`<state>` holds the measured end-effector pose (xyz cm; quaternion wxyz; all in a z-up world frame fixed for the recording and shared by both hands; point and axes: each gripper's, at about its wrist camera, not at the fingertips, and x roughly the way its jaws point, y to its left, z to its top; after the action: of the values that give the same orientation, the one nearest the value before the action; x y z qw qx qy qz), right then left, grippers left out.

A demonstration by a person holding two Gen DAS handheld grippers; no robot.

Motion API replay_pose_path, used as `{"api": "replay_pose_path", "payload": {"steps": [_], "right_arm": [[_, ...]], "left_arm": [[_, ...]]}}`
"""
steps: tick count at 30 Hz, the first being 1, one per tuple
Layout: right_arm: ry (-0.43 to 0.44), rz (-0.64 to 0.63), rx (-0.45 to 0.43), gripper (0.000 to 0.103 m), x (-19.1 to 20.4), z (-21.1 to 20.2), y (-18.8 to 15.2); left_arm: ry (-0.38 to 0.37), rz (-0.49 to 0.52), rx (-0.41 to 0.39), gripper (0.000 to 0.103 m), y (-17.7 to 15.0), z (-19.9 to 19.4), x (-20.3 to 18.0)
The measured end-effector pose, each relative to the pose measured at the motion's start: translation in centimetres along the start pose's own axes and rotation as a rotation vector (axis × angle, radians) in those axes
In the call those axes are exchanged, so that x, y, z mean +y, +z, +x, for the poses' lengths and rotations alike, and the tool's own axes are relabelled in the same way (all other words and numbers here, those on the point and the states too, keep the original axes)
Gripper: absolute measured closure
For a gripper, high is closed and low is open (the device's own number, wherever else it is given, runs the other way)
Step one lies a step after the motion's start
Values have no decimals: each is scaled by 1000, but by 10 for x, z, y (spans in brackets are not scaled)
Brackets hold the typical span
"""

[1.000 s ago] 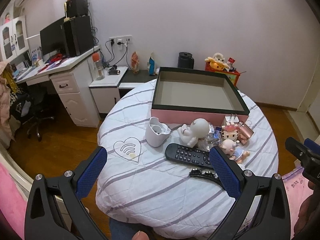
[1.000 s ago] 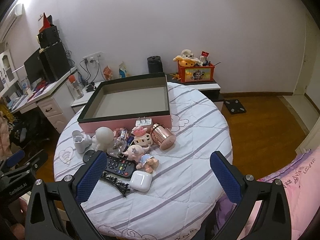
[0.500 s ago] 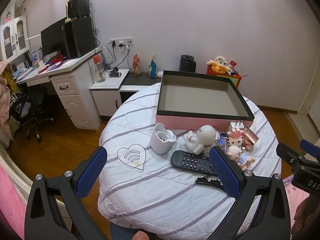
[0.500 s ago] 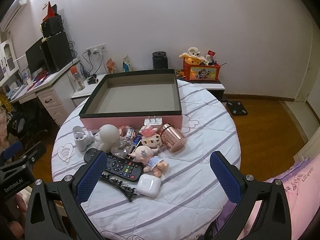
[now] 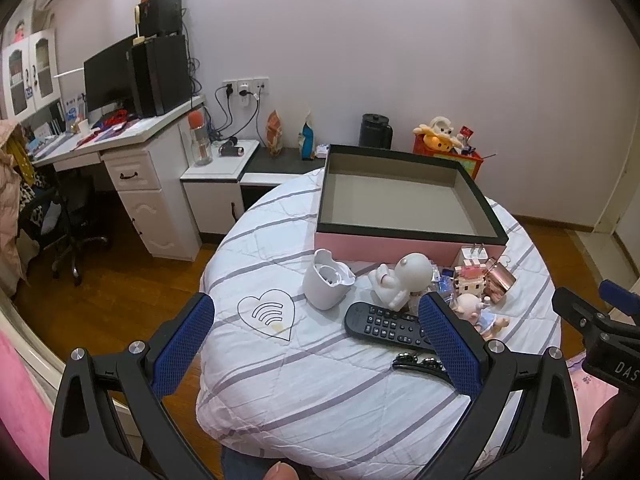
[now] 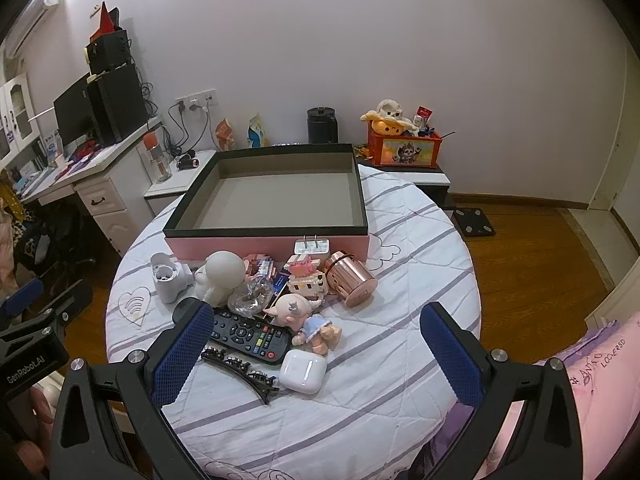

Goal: Organize rigid objects
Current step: 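Move both tools toward the cluttered items beside the pink box, then grasp the white cup-shaped holder with the left tool and lift it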

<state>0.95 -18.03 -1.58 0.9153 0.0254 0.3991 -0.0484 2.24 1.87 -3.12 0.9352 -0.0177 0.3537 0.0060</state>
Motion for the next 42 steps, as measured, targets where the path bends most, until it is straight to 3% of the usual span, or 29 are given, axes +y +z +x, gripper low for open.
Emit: {"api": "replay_pose_path", "payload": {"steps": [23,28,37,42], "right_arm": [[-25,-2,60,0,4,37,4],[-35,1,90,0,1,56,2],[-60,20,156,0,-11,91,1],[-71,25,184,0,-17,109,3]], "left_arm": [[-10,-6,49,0,0,41,8],[-14,7,74,0,-1,72,8],[-6,59,190,0,-8,163,2],[-18,51,199,0,-3,186,6]]}}
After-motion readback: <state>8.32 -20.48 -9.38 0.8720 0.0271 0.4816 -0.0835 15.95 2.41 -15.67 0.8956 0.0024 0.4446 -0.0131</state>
